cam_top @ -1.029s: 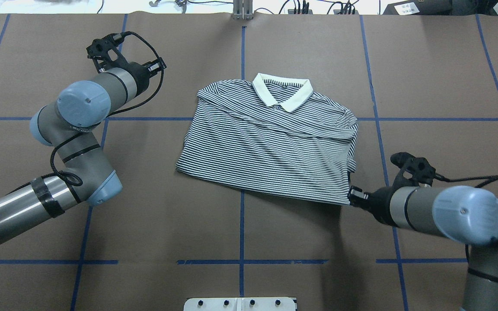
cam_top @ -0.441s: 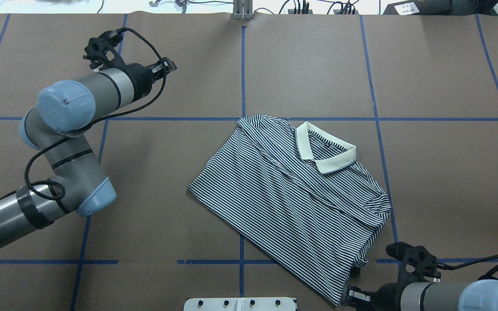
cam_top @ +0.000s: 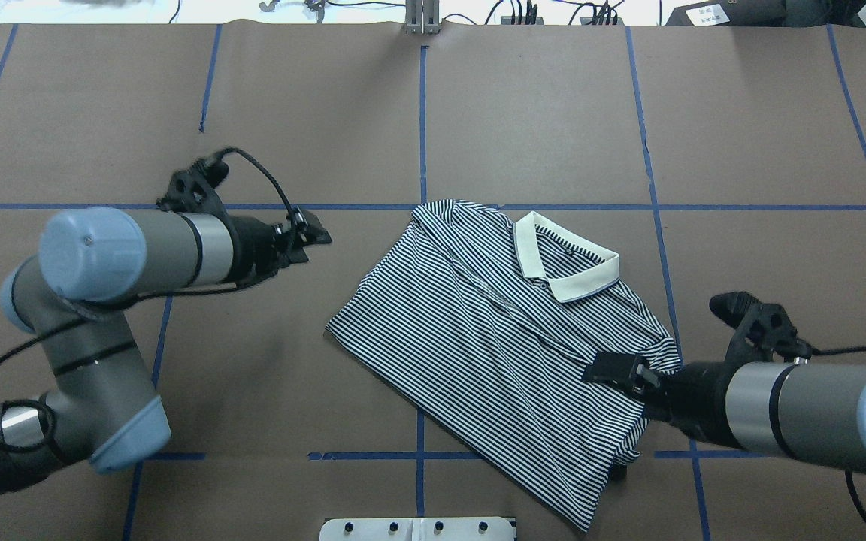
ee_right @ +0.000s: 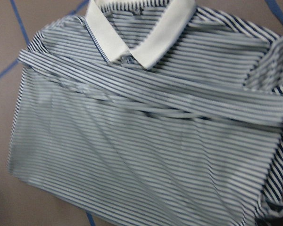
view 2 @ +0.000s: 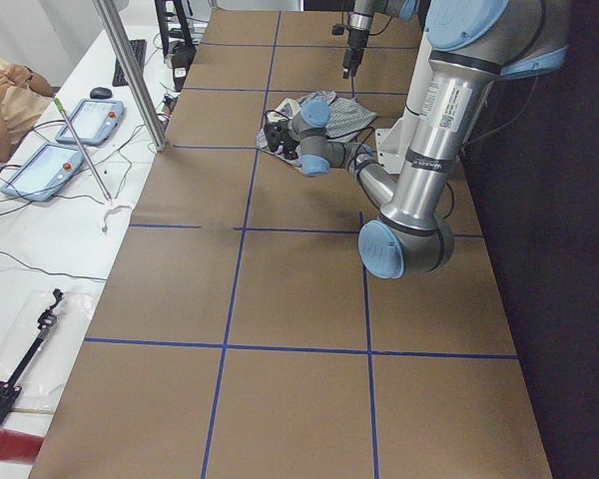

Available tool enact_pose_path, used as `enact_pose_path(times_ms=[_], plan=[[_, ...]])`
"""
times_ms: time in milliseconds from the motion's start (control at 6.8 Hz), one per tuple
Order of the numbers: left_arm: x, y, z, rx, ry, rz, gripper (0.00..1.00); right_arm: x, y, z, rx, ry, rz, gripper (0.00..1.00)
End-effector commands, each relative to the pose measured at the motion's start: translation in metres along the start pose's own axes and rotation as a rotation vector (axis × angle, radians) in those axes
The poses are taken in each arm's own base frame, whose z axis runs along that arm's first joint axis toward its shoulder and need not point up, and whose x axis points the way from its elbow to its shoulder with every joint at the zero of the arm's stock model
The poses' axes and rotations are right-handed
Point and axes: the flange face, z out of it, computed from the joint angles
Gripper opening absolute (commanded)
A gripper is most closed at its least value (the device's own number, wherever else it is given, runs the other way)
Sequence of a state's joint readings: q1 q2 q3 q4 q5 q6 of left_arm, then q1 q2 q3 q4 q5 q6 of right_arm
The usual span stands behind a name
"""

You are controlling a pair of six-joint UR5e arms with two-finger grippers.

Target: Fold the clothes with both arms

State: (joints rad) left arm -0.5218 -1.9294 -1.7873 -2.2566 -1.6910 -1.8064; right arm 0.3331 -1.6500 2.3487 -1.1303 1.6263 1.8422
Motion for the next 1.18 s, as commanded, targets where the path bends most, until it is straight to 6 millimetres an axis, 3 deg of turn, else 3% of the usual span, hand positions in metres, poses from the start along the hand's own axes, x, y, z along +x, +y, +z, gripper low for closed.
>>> enact_pose_path(times_ms=[0, 147, 588, 735, 882, 1029], plan=[[-0.011, 0.071, 0.040, -0.018, -0.183, 0.020, 0.59, -0.014, -0.057, 0.011, 0.115, -0.015, -0.067, 1.00], [0.002, 0.077, 0.042, -0.010, -0.213, 0.019, 0.62, -0.018, -0.056, 0.012, 0.114, -0.022, -0.067, 1.00], [-0.012, 0.080, 0.067, 0.036, -0.267, 0.049, 0.61, -0.013, -0.058, 0.014, 0.116, -0.009, -0.064, 1.00], [-0.012, 0.079, 0.067, 0.048, -0.267, 0.051, 0.39, -0.011, -0.059, 0.017, 0.118, -0.001, -0.065, 1.00], [-0.014, 0.079, 0.068, 0.052, -0.279, 0.050, 0.00, -0.010, -0.060, 0.019, 0.118, 0.002, -0.063, 1.00], [-0.013, 0.076, 0.066, 0.058, -0.276, 0.049, 0.00, -0.010, -0.060, 0.022, 0.119, 0.006, -0.064, 1.00]])
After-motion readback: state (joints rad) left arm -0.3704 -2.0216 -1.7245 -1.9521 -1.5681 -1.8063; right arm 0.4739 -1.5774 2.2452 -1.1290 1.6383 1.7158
